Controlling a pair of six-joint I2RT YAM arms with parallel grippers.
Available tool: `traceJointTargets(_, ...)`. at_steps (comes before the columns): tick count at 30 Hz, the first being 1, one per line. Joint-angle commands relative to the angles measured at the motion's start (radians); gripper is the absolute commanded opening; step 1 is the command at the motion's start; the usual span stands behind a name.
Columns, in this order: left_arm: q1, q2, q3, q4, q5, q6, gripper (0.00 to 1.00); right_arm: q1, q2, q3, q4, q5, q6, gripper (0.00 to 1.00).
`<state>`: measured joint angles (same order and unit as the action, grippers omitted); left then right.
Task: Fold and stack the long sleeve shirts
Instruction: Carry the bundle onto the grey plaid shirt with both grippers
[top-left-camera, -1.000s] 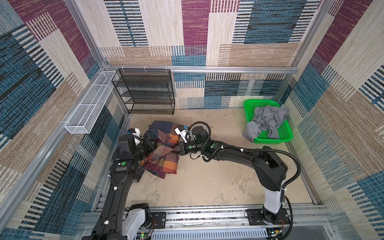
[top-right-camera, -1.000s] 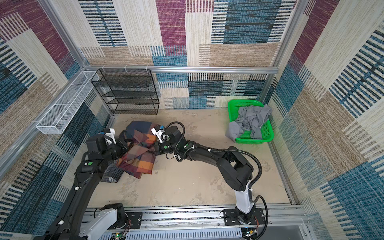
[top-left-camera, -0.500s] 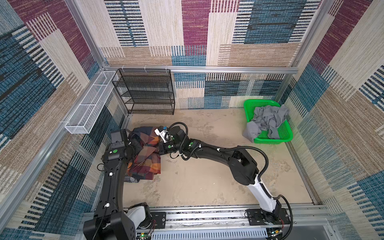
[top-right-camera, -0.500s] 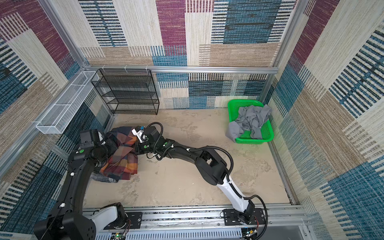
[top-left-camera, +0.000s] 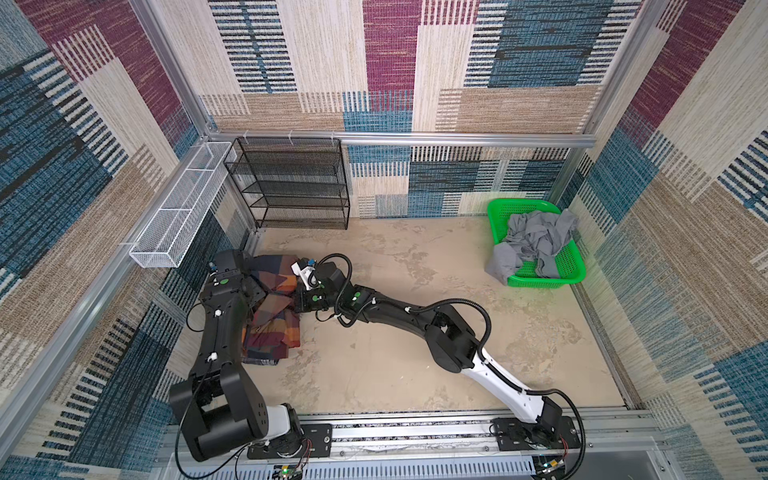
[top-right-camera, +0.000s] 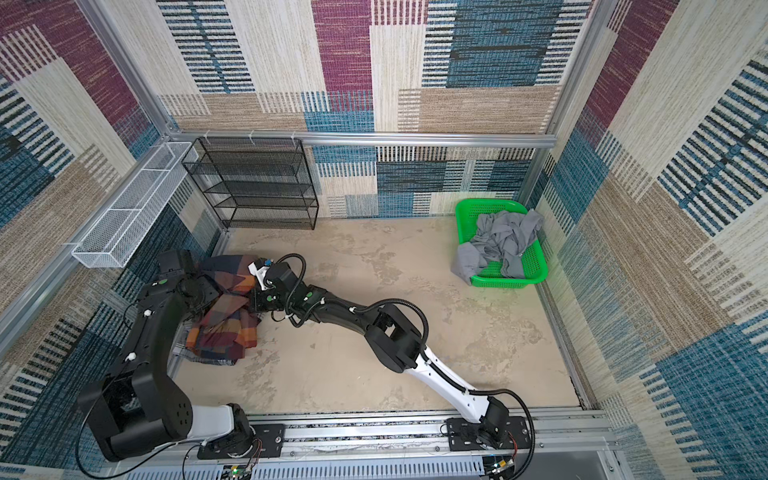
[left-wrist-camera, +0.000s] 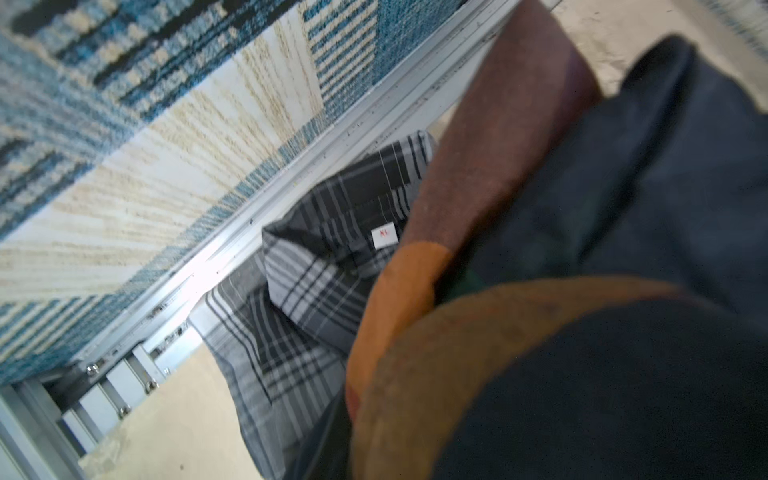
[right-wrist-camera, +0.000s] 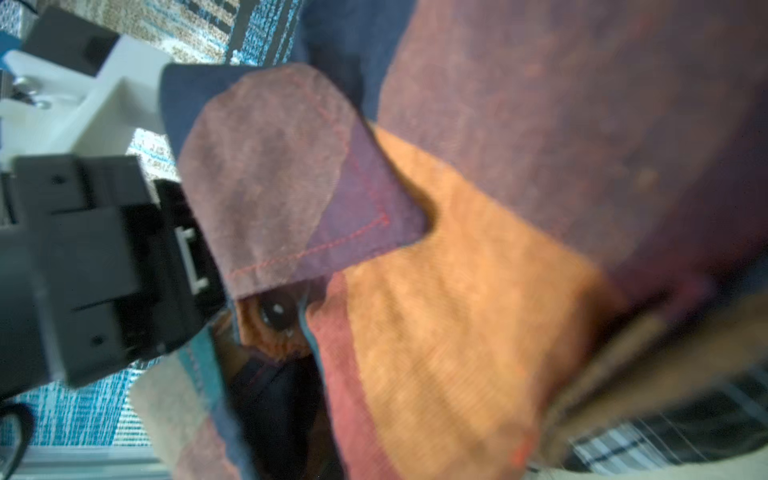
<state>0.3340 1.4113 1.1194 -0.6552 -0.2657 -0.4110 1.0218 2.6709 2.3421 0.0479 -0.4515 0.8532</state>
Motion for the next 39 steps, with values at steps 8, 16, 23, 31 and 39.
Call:
traceJointTargets(8,0.041,0.178,0.099,0.045,-0.135,0.114,0.0,0.017,0.069,0.121,0.046,0.092,0.082,0.0)
traceJointTargets(16,0.081,0.287,0.176,0.002,-0.101,0.098,0.0,0.024,0.145,0.16,0.062,0.089,0.124,0.0)
traceJointTargets(23,0.087,0.295,0.169,-0.006,-0.099,0.062,0.32,0.024,0.212,0.198,0.079,0.106,0.141,0.0)
traceJointTargets(31,0.086,0.197,0.207,-0.057,-0.024,-0.019,0.88,0.025,0.22,0.19,0.073,0.123,0.148,0.08)
traceJointTargets(39,0.058,-0.003,0.178,-0.092,0.053,-0.102,0.91,0.027,0.178,0.16,0.053,0.133,0.126,0.4)
